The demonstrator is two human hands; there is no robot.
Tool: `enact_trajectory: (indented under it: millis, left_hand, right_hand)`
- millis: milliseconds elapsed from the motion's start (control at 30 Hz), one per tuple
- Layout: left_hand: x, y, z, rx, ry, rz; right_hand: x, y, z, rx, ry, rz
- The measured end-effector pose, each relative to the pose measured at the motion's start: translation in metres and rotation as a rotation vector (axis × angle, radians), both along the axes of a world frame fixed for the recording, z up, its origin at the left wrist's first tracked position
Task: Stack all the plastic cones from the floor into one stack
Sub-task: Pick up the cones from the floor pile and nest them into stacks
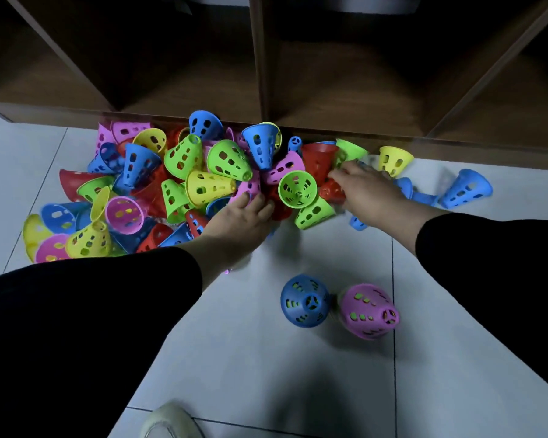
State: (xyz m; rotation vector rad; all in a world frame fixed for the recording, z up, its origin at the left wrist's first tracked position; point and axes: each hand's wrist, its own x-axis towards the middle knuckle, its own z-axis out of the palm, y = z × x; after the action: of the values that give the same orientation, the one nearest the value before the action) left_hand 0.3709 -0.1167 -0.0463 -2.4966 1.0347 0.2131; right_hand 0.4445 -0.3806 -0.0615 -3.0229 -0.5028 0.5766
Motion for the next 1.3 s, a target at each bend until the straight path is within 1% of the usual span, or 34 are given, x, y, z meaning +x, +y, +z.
enact_trajectory:
  millis: [33,100,167,233,333,433,500,567,667,767,833,900,1000,1100,1200,1300]
  left_hand:
    - [0.000,0.001,-0.003,0.026,-0.027,-0.021]
    - [0.003,0.002,-0.010,0.049,-0.021,-0.047]
    - [0.004,0.001,-0.008,0.052,-0.013,-0.058]
    - [0.005,0.002,-0.002,0.045,-0.031,-0.065]
    - [0.008,0.005,0.004,-0.005,-0.031,-0.024]
    - [0.009,0.007,0.016,-0.100,0.042,0.059]
    - [0.006,0.008,0.021,-0.204,0.072,0.136]
    - [0.002,0.009,0.025,-0.356,0.114,0.239]
    - [-0.006,0.007,0.036,-0.637,0.184,0.395]
    - [-0.019,0.001,0.061,-0.929,0.247,0.537]
    - [-0.033,-0.002,0.081,-1.065,0.301,0.588]
    - [-0.056,-0.007,0.104,-1.162,0.365,0.591]
    - [-0.095,-0.018,0.130,-1.304,0.464,0.536]
    - [-0.121,-0.025,0.144,-1.362,0.442,0.458]
    - [-0.129,-0.026,0.141,-1.271,0.406,0.367]
    - [-0.132,-0.025,0.130,-1.174,0.433,0.410]
  right_hand:
    - [-0.001,0.002,-0.005,-0.039,-0.013,0.025]
    - [-0.004,0.004,-0.014,-0.089,-0.053,0.051]
    - [-0.006,0.005,-0.017,-0.066,-0.098,0.032]
    - [-0.006,0.003,-0.013,-0.014,-0.112,0.004]
    - [-0.010,-0.005,0.000,0.101,-0.092,-0.052]
    - [-0.021,-0.015,0.023,0.269,-0.078,-0.136]
    - [-0.031,-0.018,0.041,0.364,-0.059,-0.169]
    - [-0.043,-0.019,0.062,0.445,-0.013,-0.186]
    - [-0.069,-0.022,0.092,0.581,0.052,-0.220]
    - [-0.102,-0.027,0.121,0.793,0.147,-0.318]
    - [-0.125,-0.031,0.138,0.916,0.193,-0.347]
    - [-0.148,-0.033,0.149,0.984,0.230,-0.332]
    - [-0.179,-0.035,0.153,1.014,0.251,-0.300]
    - [-0.204,-0.040,0.154,1.021,0.247,-0.311]
    - [-0.220,-0.048,0.149,0.942,0.248,-0.282]
    - [-0.228,-0.050,0.138,0.778,0.212,-0.229]
